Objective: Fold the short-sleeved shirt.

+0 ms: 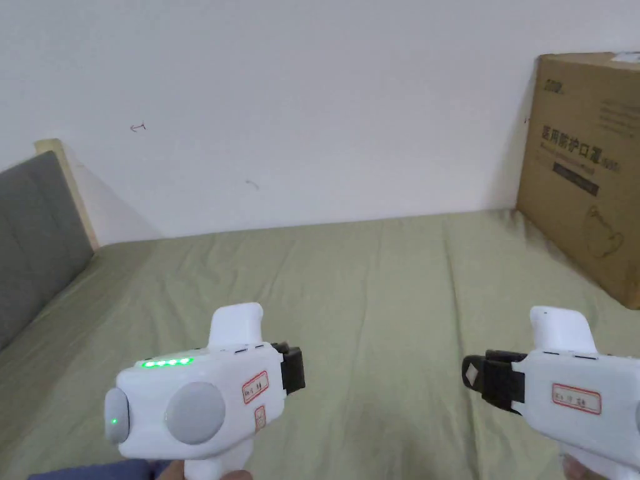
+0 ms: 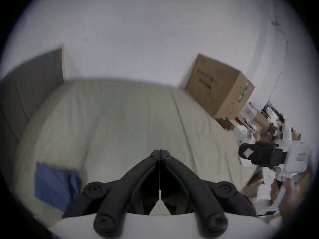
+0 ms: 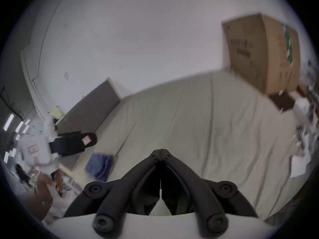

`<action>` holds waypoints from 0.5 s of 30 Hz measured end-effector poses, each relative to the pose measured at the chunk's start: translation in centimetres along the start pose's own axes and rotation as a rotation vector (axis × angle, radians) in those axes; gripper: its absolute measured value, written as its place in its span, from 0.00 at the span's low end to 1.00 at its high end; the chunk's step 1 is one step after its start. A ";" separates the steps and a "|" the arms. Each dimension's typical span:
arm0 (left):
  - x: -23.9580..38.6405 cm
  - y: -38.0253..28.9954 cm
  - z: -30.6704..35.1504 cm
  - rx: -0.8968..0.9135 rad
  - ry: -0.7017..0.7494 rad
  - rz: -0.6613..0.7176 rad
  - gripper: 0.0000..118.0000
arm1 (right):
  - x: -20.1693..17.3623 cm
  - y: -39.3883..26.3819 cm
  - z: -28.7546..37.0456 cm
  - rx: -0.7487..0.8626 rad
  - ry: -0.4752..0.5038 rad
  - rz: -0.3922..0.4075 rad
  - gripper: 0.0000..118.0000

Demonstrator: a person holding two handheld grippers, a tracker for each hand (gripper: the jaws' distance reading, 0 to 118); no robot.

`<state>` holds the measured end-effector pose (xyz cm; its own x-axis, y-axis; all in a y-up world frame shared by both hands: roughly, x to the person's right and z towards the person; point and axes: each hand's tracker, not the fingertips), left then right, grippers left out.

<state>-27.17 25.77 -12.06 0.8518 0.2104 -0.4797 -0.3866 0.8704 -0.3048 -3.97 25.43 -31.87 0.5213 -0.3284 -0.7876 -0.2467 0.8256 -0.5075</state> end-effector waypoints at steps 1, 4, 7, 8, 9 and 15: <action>1.1 -0.1 0.7 0.072 0.041 -0.048 0.00 | -0.3 0.4 0.5 0.062 -0.014 0.023 0.00; 3.6 -0.9 2.5 0.288 0.151 -0.167 0.00 | -1.4 0.8 2.1 0.255 -0.095 0.123 0.00; 5.0 -1.9 3.8 0.433 0.246 -0.194 0.00 | -2.1 0.5 3.2 0.398 -0.134 0.171 0.00; 5.3 -2.1 4.1 0.470 0.260 -0.196 0.00 | -2.3 0.4 3.5 0.434 -0.149 0.176 0.00; 5.5 -2.1 4.3 0.490 0.282 -0.204 0.01 | -2.4 0.3 3.7 0.462 -0.152 0.177 0.00; 5.3 -1.9 4.8 0.551 0.340 -0.155 0.01 | -3.1 -0.1 3.4 0.493 -0.186 0.216 0.00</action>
<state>-20.19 27.35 -10.06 0.6889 -0.0091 -0.7248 0.0452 0.9985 0.0305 -2.81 27.98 -28.17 0.6475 -0.0791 -0.7579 0.0238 0.9962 -0.0837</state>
